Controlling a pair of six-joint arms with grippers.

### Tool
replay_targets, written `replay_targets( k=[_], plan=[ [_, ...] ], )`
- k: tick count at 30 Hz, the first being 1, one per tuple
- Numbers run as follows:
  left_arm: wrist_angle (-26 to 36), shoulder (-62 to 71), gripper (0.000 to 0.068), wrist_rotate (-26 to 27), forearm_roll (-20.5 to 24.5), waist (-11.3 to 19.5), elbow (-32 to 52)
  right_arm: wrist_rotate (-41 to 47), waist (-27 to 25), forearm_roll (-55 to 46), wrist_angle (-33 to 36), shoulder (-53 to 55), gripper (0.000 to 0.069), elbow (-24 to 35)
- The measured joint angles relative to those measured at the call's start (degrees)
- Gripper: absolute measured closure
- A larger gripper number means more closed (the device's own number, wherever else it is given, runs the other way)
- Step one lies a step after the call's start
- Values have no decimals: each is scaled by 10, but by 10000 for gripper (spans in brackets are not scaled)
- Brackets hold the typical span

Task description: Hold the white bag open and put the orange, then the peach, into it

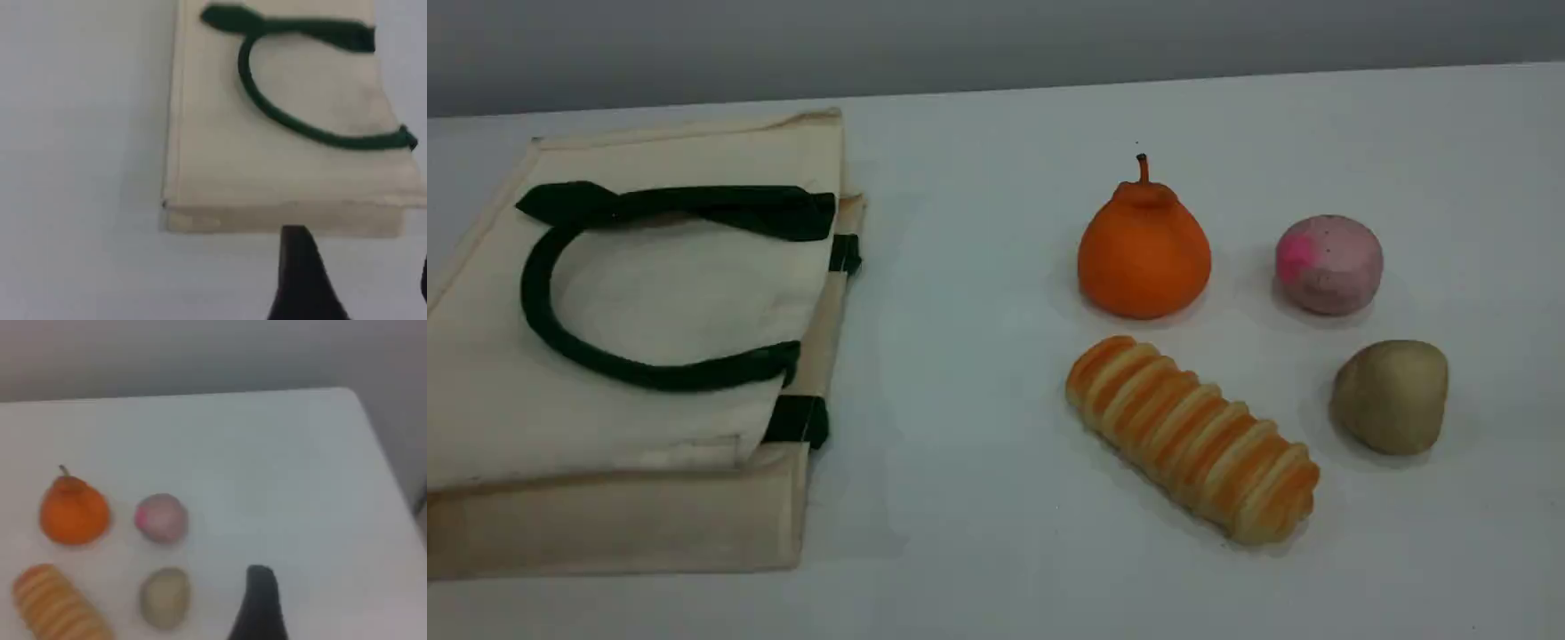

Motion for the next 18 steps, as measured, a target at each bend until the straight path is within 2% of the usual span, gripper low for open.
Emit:
replay_targets(
  k=[6, 12, 15, 18],
  plan=[
    [-66, 153, 300, -17, -4, 0, -13, -28, 0, 41, -122, 133, 168, 0],
    [-133, 305, 300, -19, -30, 0, -42, -63, 0, 117, -239, 287, 168, 0],
    [-160, 375, 300, -19, -30, 0, -60, -101, 0, 158, -275, 355, 168, 0],
    [-193, 437, 300, -19, -28, 0, -79, -147, 0, 207, -279, 410, 168, -3]
  ],
)
